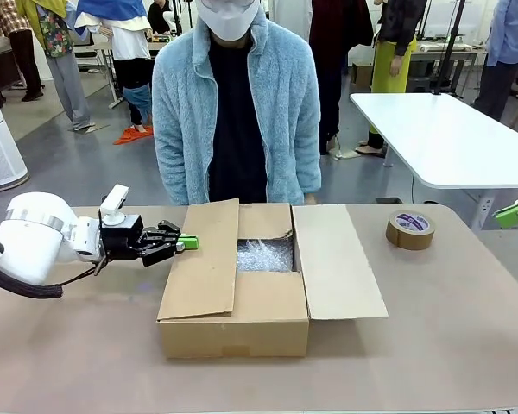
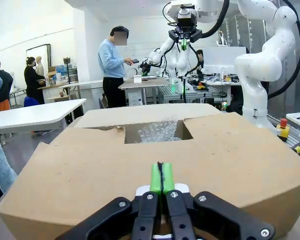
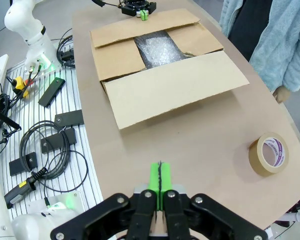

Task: Wrap the clocks to prevent damage.
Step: Push the left (or right) flap of the Package Box to close it.

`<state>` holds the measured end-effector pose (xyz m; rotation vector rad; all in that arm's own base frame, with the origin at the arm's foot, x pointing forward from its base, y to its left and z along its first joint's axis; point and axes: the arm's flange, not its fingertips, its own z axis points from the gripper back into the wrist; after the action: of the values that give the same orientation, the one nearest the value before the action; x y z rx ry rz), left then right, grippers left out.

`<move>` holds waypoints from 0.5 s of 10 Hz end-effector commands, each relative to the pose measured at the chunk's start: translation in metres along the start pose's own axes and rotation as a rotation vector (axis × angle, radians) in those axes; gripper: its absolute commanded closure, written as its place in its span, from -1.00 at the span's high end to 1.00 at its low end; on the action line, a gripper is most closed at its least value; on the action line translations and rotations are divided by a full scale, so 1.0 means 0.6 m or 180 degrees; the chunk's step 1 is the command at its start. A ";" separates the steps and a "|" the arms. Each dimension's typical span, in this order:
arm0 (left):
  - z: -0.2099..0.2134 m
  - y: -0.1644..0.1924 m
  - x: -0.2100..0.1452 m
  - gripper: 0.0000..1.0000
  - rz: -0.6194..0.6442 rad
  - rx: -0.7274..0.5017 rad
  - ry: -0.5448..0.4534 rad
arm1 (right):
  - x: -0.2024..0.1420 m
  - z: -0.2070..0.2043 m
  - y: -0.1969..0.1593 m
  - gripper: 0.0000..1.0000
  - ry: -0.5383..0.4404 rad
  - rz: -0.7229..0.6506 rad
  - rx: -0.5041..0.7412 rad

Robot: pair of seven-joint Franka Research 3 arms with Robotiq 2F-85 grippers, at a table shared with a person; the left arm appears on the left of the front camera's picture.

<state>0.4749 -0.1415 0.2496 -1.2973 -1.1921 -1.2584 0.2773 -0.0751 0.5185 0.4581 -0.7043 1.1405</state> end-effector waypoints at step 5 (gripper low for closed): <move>-0.002 0.000 -0.002 -0.99 -0.0010 0.0006 0.0014 | -0.001 -0.003 -0.003 -0.98 -0.0090 0.0028 0.0035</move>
<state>0.4749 -0.1415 0.2496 -1.2973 -1.1920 -1.2584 0.2773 -0.0751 0.5185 0.4581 -0.7043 1.1406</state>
